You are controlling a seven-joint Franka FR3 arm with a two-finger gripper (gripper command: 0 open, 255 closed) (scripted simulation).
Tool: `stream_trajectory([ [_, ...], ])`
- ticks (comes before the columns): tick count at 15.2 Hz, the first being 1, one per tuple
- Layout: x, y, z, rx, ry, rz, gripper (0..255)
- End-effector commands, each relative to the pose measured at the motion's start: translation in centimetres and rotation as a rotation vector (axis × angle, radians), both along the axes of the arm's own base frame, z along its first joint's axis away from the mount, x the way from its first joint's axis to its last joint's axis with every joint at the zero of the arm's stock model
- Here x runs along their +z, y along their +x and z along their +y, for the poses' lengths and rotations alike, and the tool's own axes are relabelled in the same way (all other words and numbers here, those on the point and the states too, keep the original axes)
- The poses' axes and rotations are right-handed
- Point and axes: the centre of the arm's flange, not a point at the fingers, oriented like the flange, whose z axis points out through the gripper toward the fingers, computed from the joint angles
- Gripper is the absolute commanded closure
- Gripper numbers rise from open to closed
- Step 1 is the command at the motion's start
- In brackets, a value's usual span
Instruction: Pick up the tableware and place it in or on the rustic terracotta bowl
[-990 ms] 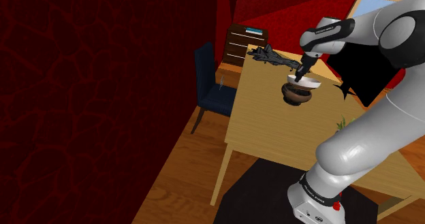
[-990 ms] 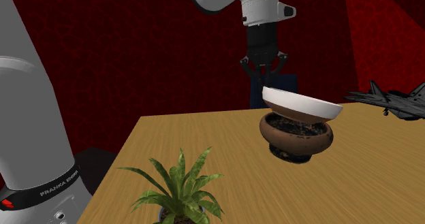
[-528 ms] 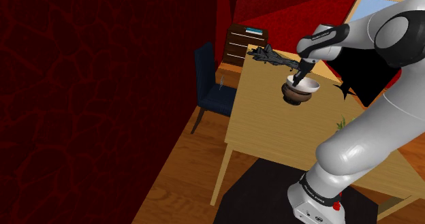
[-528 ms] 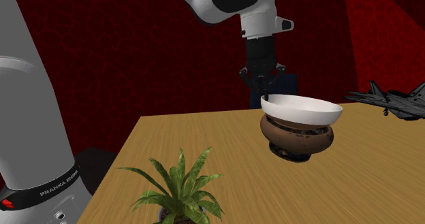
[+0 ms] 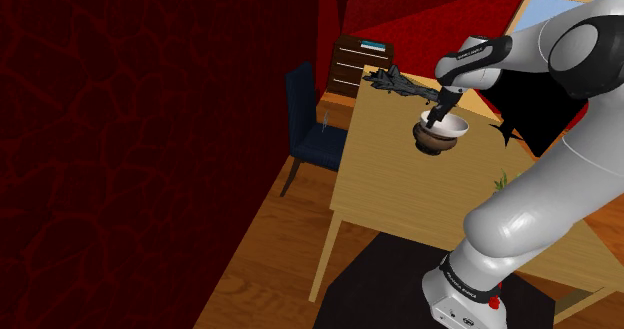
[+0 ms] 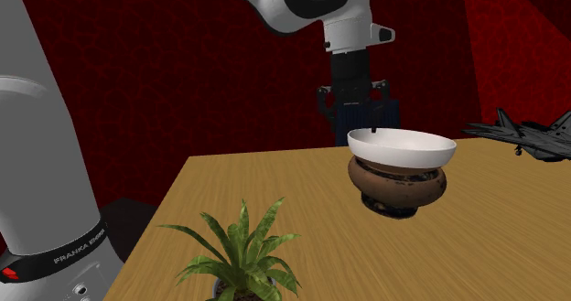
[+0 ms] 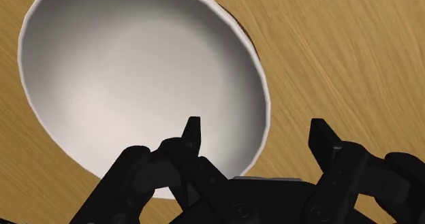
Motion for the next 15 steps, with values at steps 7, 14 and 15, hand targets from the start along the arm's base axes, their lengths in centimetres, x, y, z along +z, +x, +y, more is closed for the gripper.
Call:
stream_trajectory([
  [7,4.9,-0.4,0.7,0.000,0.000,0.000,0],
  [14,4.9,-0.4,0.7,0.000,0.000,0.000,0],
  [15,4.9,-0.4,0.7,0.000,0.000,0.000,0],
])
